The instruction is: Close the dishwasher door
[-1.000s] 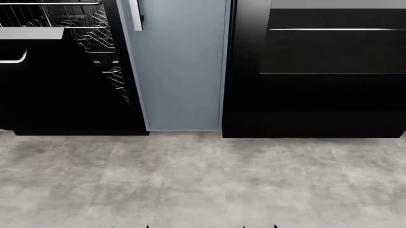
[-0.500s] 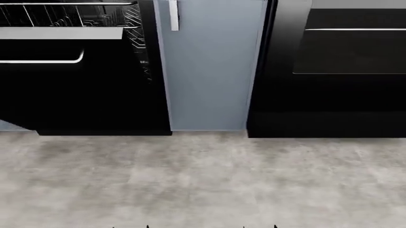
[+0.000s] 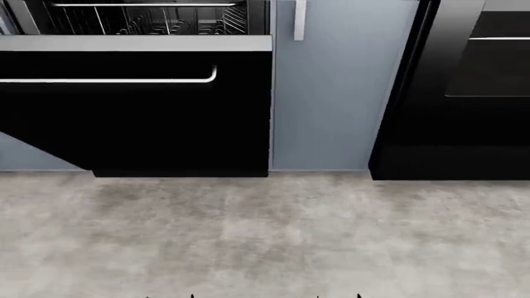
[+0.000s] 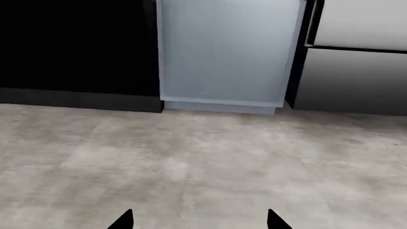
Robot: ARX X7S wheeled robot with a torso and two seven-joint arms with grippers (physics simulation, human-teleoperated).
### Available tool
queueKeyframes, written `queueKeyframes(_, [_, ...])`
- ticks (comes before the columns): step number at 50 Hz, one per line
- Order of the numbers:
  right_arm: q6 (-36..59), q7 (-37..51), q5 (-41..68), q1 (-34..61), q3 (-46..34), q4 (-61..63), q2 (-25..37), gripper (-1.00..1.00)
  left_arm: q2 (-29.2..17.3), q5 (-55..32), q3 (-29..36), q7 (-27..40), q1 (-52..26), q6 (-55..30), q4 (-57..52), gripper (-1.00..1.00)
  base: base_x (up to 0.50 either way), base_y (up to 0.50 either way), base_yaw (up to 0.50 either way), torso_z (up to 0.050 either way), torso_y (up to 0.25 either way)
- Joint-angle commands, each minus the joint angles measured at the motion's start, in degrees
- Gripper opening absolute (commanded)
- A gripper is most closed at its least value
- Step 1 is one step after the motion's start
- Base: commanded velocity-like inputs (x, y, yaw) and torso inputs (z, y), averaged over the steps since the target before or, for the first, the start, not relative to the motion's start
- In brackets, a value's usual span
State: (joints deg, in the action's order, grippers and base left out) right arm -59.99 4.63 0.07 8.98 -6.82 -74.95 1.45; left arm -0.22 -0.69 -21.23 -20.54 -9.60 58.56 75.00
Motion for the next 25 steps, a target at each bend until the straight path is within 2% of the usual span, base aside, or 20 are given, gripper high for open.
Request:
queueKeyframes(1, [0.00,-0.11,0.00,0.01,0.09,0.01,-0.01,1.00,0.01,-0.02,-0.05,-0.06,0.00,0.00,0.00,1.00,0.00,0.50,0.00,0.000,0.000])
queueKeyframes(25, [0.00,0.22,-0.03,-0.02,-0.24,-0.01,0.05,1.00,0.00,0.02,0.04,0.08,0.01,0.05,0.00,1.00,0.00,0.50,0.00,0.000,0.000])
